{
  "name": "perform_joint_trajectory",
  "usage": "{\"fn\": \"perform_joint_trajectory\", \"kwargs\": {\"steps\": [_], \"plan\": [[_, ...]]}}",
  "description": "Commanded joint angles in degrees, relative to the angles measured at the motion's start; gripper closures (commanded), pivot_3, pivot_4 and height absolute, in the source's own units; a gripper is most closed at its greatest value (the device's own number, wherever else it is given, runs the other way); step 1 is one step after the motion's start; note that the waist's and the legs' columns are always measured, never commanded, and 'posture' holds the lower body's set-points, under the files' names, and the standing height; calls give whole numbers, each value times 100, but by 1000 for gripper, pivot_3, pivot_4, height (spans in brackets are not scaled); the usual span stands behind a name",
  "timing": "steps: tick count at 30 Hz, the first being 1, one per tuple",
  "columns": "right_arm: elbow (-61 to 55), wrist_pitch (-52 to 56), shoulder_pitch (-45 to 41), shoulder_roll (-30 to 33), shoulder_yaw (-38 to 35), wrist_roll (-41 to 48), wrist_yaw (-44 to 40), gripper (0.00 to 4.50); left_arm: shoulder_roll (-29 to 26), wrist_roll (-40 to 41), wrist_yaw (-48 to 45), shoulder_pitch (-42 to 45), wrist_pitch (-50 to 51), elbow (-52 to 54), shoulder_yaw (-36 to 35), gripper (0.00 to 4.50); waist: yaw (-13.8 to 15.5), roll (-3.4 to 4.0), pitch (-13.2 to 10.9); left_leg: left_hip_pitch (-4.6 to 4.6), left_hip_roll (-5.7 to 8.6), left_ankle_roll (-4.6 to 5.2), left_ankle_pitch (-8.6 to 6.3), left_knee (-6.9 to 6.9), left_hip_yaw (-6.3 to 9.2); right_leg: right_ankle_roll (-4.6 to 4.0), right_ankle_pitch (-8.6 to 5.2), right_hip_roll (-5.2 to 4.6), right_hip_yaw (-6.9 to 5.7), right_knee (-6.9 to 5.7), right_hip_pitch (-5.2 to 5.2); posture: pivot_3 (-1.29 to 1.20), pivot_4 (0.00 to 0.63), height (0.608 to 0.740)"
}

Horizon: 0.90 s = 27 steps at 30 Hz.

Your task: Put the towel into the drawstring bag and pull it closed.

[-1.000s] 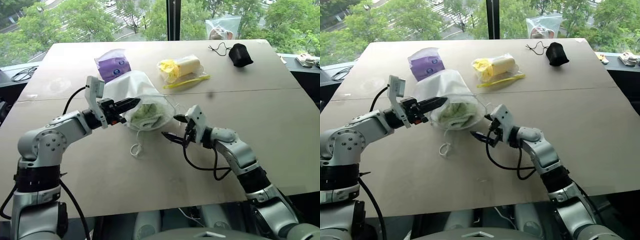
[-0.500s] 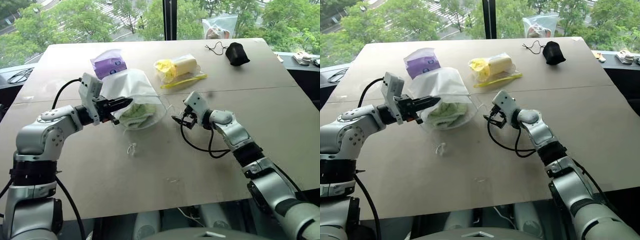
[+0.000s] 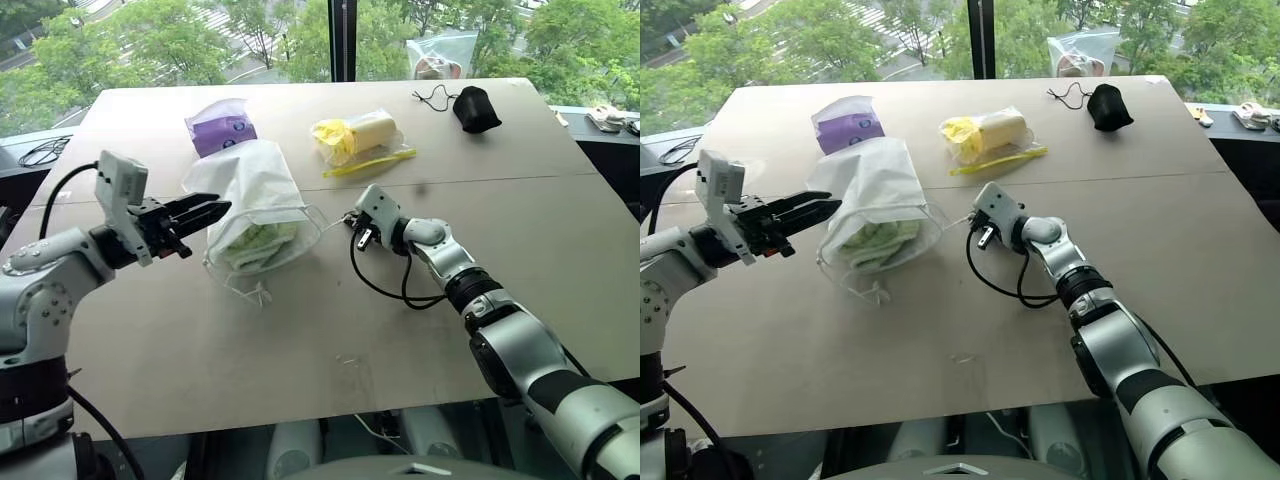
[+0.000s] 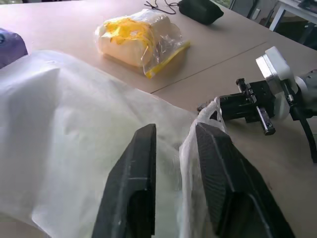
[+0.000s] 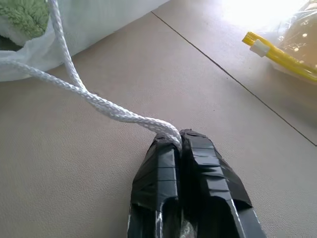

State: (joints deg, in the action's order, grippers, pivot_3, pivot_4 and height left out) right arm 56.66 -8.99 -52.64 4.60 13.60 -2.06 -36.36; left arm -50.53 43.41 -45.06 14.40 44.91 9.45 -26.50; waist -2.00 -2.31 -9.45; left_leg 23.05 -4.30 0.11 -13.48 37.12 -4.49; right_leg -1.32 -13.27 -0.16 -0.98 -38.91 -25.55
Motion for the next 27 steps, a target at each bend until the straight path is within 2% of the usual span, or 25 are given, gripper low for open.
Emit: {"fn": "perform_joint_trajectory", "kwargs": {"steps": [1,5,7,9,13,17,21,24,27], "plan": [[-324,92,255,40,-153,40,-10,4500,-1,505,292,-173,425,199,-847,1322,-5,0,0,1,0,0,0,0,1,0,0,0,0,0,0,0,150,740],[-1166,392,616,61,-270,163,-8,4500,60,959,287,-969,958,432,-1590,1322,-42,0,0,0,-3,0,0,-4,-8,-3,2,-2,7,2,-2,0,150,740],[-1910,704,902,157,-320,222,-12,4500,231,586,77,-2018,692,749,-1679,1322,-60,0,0,1,-5,-1,0,-5,-7,-7,4,-2,6,2,-6,0,150,740],[-2495,997,1129,236,-335,251,0,4500,435,458,123,-2552,516,1006,-1605,1322,-51,2,-1,-11,-7,-1,-1,-26,-31,-16,9,-10,21,5,-8,0,150,740],[-3405,1520,1526,354,-301,286,2,4500,967,-377,410,-2896,-253,1342,-480,1322,48,-1,1,-10,0,-2,0,-27,-14,-18,5,-11,9,5,-8,0,150,740],[-3959,1891,1830,407,-243,238,65,4500,1557,-1079,875,-2473,-878,1052,472,1322,122,-9,9,-24,2,-4,3,-21,-15,-4,-1,-7,14,-2,2,0,150,740],[-4310,2130,1970,461,-198,198,115,4500,1841,-1608,1152,-2212,-1193,745,1007,1322,120,-10,11,-18,2,-3,3,-15,-18,-14,5,-1,17,-1,1,0,150,740],[-4510,2258,2003,487,-247,196,223,4500,2021,-1938,1324,-2171,-1592,467,1170,2124,107,-9,11,-18,2,-3,3,-21,-20,-19,9,3,20,1,-1,0,150,740],[-4600,2310,1982,512,-309,195,357,4500,2048,-2339,1254,-2342,-2187,270,1384,3497,110,-5,14,-20,2,-3,3,-22,-19,-7,2,4,18,0,-1,0,150,740]]}}
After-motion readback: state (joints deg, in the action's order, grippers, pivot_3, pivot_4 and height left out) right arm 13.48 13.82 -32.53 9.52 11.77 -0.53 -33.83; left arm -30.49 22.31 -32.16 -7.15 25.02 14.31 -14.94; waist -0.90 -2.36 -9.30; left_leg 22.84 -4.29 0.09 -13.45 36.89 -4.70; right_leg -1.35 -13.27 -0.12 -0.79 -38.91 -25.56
